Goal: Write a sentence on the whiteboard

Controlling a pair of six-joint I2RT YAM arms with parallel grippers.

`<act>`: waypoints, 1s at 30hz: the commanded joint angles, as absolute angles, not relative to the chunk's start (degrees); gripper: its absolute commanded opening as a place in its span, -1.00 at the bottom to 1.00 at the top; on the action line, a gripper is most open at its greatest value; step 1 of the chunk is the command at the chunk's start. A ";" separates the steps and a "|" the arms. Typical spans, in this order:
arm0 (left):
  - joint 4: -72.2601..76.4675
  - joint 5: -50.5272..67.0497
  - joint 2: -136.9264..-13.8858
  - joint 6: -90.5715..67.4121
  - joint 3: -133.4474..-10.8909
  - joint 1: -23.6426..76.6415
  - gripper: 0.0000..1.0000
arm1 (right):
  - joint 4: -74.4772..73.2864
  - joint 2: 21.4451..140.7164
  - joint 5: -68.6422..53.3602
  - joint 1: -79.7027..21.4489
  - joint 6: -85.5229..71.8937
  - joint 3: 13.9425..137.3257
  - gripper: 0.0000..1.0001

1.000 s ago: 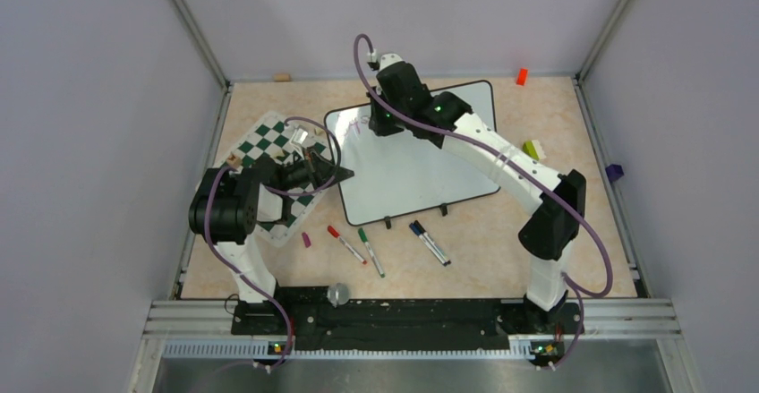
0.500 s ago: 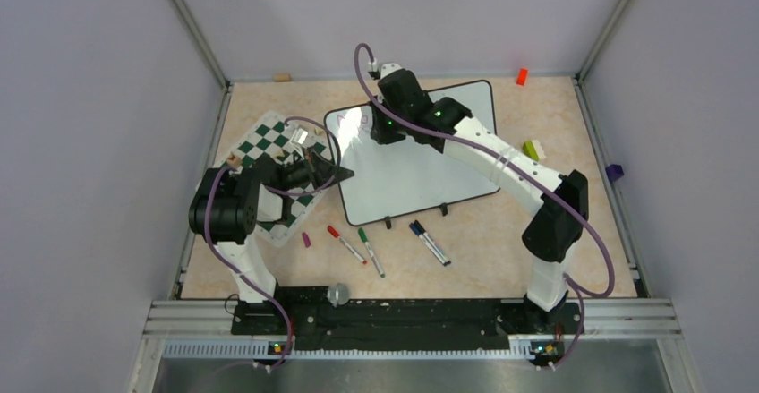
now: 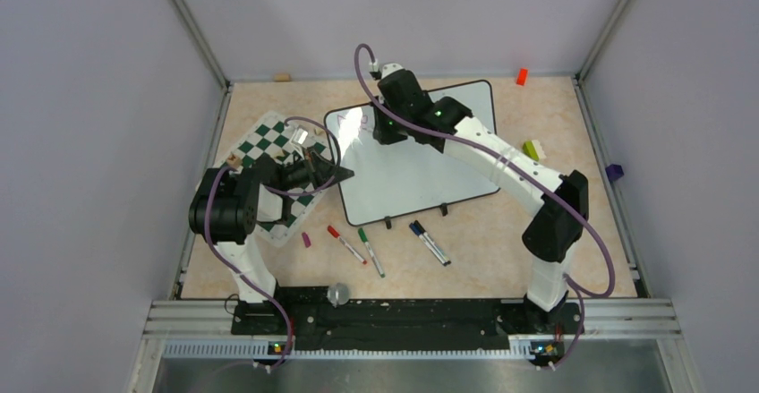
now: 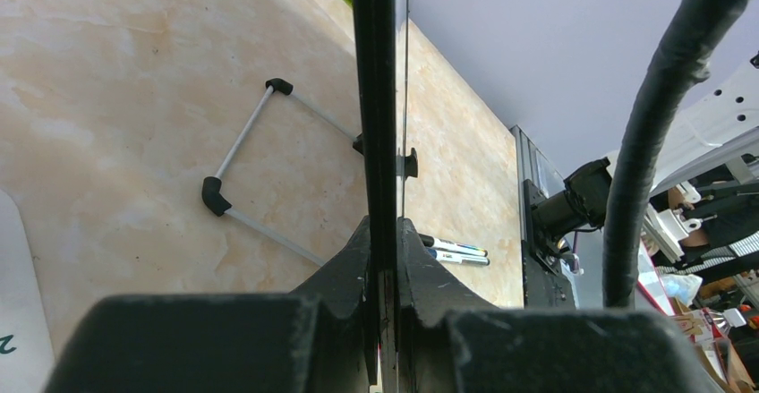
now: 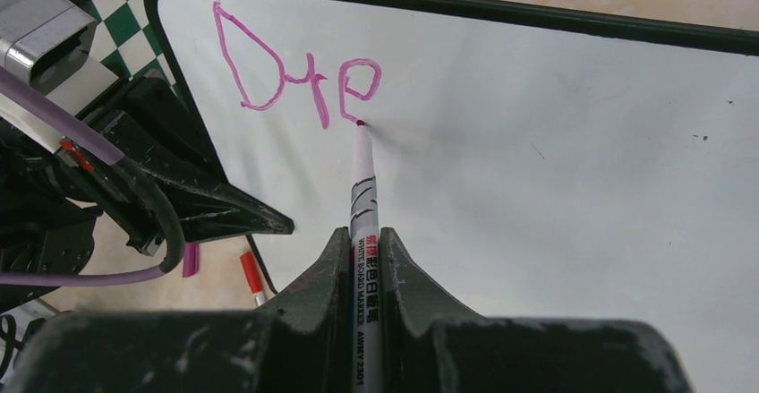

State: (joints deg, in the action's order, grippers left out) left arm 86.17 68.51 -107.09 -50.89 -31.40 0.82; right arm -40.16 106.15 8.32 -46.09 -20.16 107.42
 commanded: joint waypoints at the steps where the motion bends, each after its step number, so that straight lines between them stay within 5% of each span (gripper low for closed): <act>1: 92.81 73.05 -106.36 -47.82 -31.64 1.17 -1.00 | -41.40 104.89 13.56 -44.92 -19.51 110.00 -1.00; 30: 92.81 72.81 -108.35 -45.89 -33.22 1.18 -1.00 | -35.33 96.98 10.00 -41.48 -17.12 103.88 -1.00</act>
State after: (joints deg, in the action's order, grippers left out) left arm 87.00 69.67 -107.42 -49.52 -32.03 0.84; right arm -38.79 100.18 10.41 -41.82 -18.46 105.19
